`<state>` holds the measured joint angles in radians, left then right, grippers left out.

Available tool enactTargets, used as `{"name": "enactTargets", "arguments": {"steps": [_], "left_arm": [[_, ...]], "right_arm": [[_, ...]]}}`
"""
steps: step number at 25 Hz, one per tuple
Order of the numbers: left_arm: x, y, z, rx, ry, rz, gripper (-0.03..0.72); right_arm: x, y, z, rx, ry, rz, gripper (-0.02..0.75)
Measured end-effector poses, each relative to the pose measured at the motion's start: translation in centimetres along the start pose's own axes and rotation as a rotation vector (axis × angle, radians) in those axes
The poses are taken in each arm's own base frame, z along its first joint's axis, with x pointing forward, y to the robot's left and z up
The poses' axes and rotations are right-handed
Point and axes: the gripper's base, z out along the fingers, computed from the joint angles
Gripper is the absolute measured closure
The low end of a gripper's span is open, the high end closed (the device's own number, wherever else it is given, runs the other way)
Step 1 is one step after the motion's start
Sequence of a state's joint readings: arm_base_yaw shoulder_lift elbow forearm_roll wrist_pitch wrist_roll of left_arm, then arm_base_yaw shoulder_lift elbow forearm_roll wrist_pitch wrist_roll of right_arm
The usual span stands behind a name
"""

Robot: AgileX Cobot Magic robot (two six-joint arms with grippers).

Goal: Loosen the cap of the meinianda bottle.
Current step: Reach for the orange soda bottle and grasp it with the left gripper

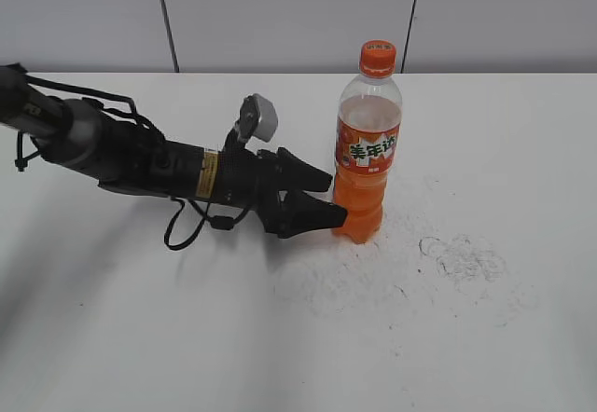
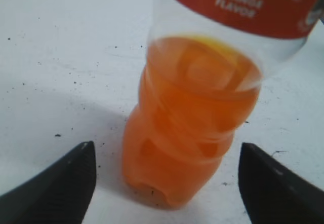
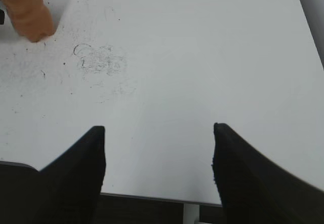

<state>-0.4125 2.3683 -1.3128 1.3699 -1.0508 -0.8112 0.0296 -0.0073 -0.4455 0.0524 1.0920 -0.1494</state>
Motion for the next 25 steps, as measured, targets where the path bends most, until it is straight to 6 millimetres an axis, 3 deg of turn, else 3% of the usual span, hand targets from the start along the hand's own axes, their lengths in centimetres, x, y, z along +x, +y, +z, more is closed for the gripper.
{"name": "enactTargets", "arguments": {"steps": [11, 18, 25], "left_arm": [[-0.8, -0.3, 1.9, 0.075, -0.023, 0.061, 0.003], [0.3, 0.1, 4.0, 0.096, -0.019, 0.07, 0.004], [-0.1, -0.7, 5.7, 0.107, -0.014, 0.087, 0.007]], "right_arm": [[0.0, 0.0, 0.0, 0.0, 0.0, 0.0, 0.245], [0.0, 0.0, 0.0, 0.0, 0.0, 0.0, 0.245], [0.0, 0.0, 0.0, 0.0, 0.0, 0.0, 0.245]]}}
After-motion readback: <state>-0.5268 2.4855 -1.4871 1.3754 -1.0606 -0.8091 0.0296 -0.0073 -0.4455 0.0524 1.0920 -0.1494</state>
